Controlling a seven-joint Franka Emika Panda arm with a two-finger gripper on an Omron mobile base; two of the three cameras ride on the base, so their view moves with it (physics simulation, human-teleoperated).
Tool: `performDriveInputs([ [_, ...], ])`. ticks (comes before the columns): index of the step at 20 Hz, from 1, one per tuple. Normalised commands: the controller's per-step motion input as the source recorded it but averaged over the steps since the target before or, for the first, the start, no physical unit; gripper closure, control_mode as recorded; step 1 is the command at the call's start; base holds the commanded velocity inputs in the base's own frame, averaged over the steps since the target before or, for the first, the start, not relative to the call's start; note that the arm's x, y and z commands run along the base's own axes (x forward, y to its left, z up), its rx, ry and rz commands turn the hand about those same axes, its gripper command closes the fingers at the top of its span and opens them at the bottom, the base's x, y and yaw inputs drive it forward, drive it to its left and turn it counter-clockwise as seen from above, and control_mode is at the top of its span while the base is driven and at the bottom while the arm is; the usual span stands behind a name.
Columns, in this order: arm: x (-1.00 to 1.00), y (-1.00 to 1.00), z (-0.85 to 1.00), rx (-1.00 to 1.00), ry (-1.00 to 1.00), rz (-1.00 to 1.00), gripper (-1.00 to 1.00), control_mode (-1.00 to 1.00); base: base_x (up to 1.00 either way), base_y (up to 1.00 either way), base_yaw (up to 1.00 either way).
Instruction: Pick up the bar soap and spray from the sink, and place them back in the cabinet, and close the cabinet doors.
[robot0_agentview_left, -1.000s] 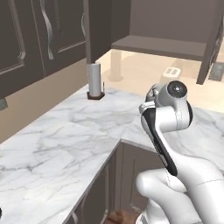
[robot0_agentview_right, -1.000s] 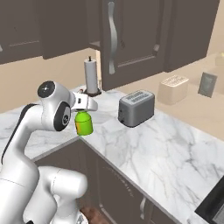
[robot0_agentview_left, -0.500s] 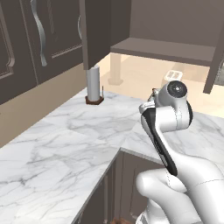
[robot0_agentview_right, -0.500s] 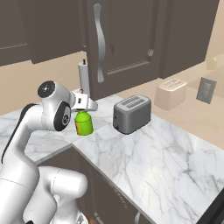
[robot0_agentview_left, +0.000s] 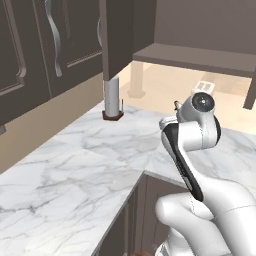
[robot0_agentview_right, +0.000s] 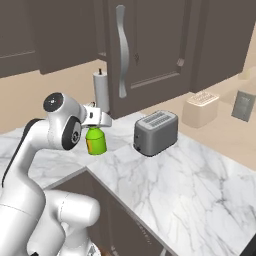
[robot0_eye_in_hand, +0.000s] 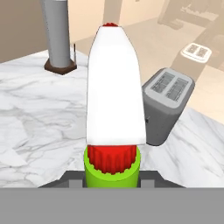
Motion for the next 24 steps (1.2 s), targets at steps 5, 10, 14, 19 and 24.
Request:
performDriveInputs([
  [5,0.0,0.0,0.0,0.0,0.0,0.01,1.0,-1.0,0.02,0.12,0.02],
  [10,0.01,0.04,0.02,0.0,0.0,0.03,1.0,-1.0,0.0,0.0,0.0],
  [14,0.18,0.35,0.26,0.0,0.0,0.0,1.0,-1.0,0.0,0.0,0.0],
  [19,0.13,0.25,0.52,0.0,0.0,-0.03,1.0,-1.0,0.0,0.0,0.0],
  [24,0.12,0.03,0.56,0.0,0.0,-0.05,1.0,-1.0,0.0,0.0,0.0],
])
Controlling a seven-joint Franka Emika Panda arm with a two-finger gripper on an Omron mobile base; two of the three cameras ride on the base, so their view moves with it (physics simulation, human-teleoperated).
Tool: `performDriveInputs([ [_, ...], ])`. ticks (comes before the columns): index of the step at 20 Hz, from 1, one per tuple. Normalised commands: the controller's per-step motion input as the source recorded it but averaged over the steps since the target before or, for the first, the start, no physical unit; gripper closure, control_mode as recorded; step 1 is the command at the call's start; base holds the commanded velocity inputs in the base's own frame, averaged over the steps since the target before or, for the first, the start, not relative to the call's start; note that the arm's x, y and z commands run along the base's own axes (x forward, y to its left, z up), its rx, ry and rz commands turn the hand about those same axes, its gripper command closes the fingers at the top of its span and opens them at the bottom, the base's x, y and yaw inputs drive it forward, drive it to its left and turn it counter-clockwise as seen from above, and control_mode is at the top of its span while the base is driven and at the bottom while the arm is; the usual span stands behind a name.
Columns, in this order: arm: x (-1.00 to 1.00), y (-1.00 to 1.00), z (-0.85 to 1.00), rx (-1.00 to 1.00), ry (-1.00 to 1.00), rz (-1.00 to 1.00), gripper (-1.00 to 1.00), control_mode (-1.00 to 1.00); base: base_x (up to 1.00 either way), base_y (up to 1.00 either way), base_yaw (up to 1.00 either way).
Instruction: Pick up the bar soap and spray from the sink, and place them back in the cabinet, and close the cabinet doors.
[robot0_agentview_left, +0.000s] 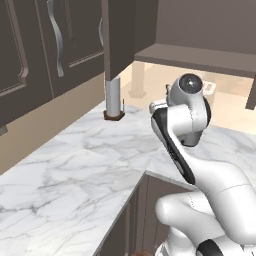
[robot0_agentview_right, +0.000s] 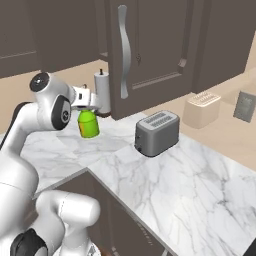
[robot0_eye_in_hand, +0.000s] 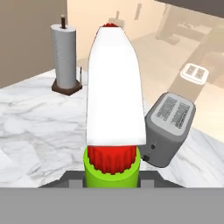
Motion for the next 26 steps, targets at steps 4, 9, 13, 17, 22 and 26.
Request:
performDriveInputs([
  [4,0.16,0.0,0.54,0.0,0.0,-0.05,1.0,-1.0,0.0,0.0,0.0],
  [9,0.13,0.0,0.52,0.0,-0.04,-0.07,1.0,-1.0,0.0,0.0,0.0],
  [13,0.02,0.0,0.48,0.0,-0.11,-0.05,1.0,-1.0,0.0,0.0,0.0],
  [17,0.0,0.0,0.39,0.0,-0.15,-0.04,1.0,-1.0,0.0,0.0,0.0],
  [22,0.01,0.0,0.27,0.0,-0.19,0.0,1.0,-1.0,0.0,0.0,0.0],
  [26,0.22,0.0,0.26,0.0,-0.08,0.0,1.0,-1.0,0.0,0.0,0.0],
])
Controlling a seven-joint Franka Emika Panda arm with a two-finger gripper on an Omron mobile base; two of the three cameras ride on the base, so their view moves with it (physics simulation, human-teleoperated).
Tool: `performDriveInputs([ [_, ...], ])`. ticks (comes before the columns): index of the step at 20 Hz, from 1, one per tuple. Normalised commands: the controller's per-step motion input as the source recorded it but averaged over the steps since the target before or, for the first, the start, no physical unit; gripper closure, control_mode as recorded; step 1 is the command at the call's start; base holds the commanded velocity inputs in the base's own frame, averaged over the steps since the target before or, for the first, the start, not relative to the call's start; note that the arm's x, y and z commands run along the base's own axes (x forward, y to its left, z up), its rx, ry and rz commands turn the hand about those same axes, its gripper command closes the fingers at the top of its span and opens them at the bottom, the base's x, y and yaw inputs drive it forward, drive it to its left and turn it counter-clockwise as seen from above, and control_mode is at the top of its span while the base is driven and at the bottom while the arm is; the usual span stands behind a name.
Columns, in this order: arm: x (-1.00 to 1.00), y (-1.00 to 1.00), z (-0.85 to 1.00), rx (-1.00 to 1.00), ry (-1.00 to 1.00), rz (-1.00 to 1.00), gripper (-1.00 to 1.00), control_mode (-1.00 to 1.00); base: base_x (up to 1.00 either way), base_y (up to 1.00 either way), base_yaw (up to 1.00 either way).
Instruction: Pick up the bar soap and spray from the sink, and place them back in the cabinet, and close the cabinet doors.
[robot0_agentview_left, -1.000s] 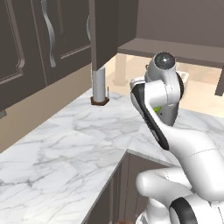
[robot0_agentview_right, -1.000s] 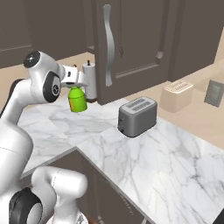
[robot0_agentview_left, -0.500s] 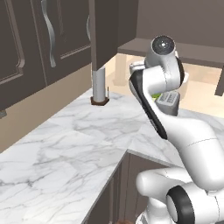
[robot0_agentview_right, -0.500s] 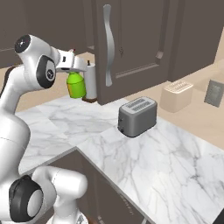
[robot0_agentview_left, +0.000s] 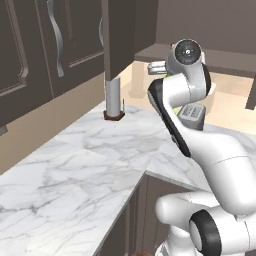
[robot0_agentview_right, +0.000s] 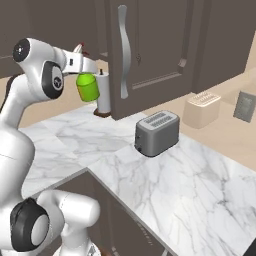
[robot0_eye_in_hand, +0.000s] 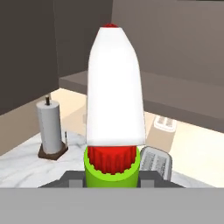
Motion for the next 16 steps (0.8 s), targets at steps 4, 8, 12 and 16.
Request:
performDriveInputs([
  [4,0.33,0.0,0.3,0.0,0.0,0.0,1.0,-1.0,0.0,0.0,0.0],
  [8,0.36,0.0,0.41,0.0,0.0,-0.05,1.0,-1.0,0.0,0.0,0.0],
  [12,0.36,0.0,0.31,0.0,0.0,-0.05,1.0,-1.0,0.0,0.0,0.0],
  [16,0.32,0.0,0.23,0.0,0.0,-0.06,1.0,-1.0,0.0,0.0,0.0],
])
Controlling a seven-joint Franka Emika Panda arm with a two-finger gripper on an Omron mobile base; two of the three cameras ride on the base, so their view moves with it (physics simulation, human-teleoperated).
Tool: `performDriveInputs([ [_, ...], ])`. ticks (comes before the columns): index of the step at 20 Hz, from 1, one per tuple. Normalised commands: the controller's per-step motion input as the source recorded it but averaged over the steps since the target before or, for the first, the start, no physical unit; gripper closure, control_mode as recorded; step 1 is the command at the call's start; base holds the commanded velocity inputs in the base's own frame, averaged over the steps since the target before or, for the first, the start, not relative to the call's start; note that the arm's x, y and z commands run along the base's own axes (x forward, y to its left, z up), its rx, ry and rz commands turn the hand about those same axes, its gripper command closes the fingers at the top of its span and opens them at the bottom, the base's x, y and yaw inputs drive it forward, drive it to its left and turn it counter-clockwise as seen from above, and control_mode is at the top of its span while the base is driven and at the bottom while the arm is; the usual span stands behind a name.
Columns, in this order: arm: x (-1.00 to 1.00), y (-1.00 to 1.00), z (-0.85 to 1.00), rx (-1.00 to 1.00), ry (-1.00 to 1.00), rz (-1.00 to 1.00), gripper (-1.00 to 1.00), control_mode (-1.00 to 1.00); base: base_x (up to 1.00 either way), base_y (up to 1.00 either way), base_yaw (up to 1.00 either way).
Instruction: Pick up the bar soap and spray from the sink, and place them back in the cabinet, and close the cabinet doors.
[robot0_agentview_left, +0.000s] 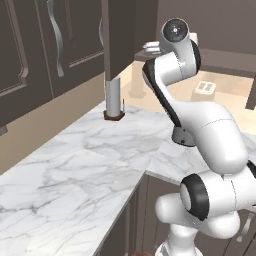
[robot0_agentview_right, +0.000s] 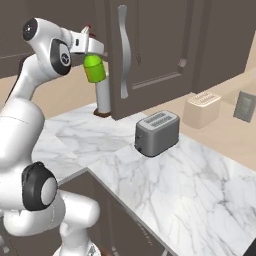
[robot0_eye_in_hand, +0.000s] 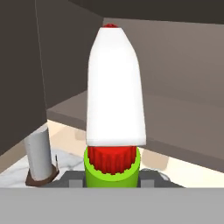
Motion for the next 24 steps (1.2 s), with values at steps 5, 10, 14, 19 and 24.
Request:
performDriveInputs([
  [5,0.28,-0.02,0.1,0.0,0.0,-0.03,1.0,-1.0,0.0,0.0,0.0],
  [10,0.18,-0.1,0.1,0.0,0.0,0.0,1.0,-1.0,0.0,0.0,0.0],
  [14,0.15,-0.08,0.0,0.0,-0.02,0.0,1.0,-1.0,0.0,0.0,0.0],
  [19,0.09,-0.1,0.08,0.0,-0.02,0.0,1.0,-1.0,0.0,0.0,0.0],
  [24,0.04,-0.02,0.26,0.0,0.0,0.0,1.0,-1.0,0.0,0.0,0.0],
])
